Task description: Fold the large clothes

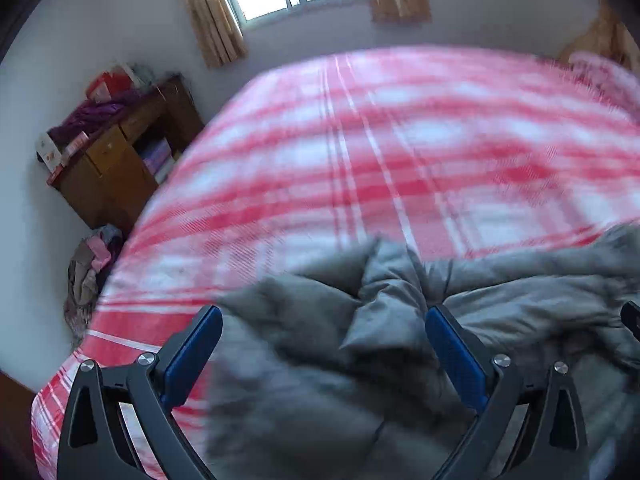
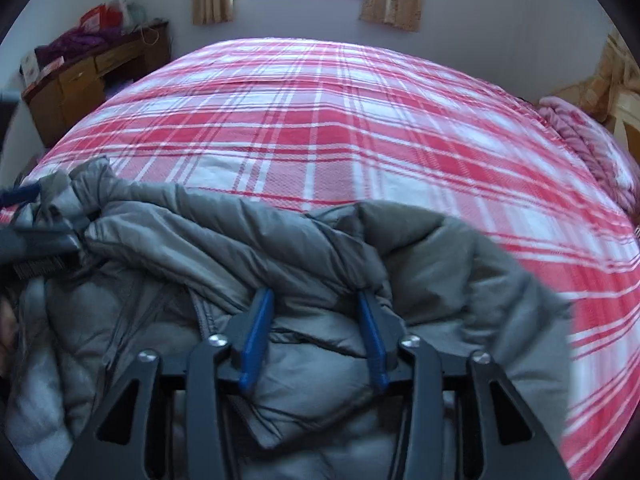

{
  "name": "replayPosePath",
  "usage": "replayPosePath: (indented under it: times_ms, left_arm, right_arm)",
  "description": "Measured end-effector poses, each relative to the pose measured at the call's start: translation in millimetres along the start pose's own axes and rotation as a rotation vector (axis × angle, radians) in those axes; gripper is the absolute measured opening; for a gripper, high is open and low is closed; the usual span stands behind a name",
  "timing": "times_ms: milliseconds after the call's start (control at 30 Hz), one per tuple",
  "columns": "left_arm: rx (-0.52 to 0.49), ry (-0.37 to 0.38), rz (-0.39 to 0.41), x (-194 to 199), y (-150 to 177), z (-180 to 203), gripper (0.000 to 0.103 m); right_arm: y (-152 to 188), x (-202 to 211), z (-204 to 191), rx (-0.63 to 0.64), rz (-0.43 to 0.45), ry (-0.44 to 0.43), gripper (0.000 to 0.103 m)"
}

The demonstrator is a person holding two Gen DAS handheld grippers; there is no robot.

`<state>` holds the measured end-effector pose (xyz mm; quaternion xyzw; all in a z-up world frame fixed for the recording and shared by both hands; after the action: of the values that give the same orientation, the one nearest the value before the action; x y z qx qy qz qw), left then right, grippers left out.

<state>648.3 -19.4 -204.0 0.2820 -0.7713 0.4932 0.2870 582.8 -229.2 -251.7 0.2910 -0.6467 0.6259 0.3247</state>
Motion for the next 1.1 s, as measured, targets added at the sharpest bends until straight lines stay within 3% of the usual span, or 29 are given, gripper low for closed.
replayPosePath:
  times_ms: [100, 200, 400, 500, 667, 833, 1100]
  left_arm:
    - [-0.004, 0.009, 0.050, 55, 26, -27, 0.102]
    - [-0.049, -0.006, 0.031, 93, 89, -43, 0.102]
    - [-0.100, 0.006, -0.095, 145, 251, -57, 0.102]
    - [-0.077, 0.003, -0.120, 172, 308, -63, 0.102]
    - [-0.008, 0.036, -0.115, 205, 357, -57, 0.102]
    - [0.035, 0.067, -0.106, 217, 381, -46, 0.102]
    - [0.080, 0.117, -0.102, 229, 412, -34, 0.102]
  right_arm:
    - [-4, 51, 19, -0.045, 0.076, -0.023, 0.075]
    - [23, 94, 41, -0.076, 0.069, -0.061, 0.077]
    - [142, 148, 101, -0.144, -0.050, -0.052, 0.077]
    - [198, 174, 130, -0.197, -0.087, -0.033, 0.077]
    - [261, 225, 152, -0.279, -0.073, -0.023, 0.077]
    - [299, 249, 151, -0.334, -0.074, -0.044, 0.077]
    - [343, 269, 131, -0.292, -0.060, -0.065, 0.075]
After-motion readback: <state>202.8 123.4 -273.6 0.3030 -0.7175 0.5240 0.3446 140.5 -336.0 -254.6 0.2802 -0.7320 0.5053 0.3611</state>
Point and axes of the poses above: each gripper's, at about its wrist camera, not at the fingertips, and x roughly against the way its jaws point, z to its right, y to its underside, the point moved 9 cm from there along -x, roughly the way its jaws point, and after that the axes turned 12 degrees about -x, right-handed, at the moved point
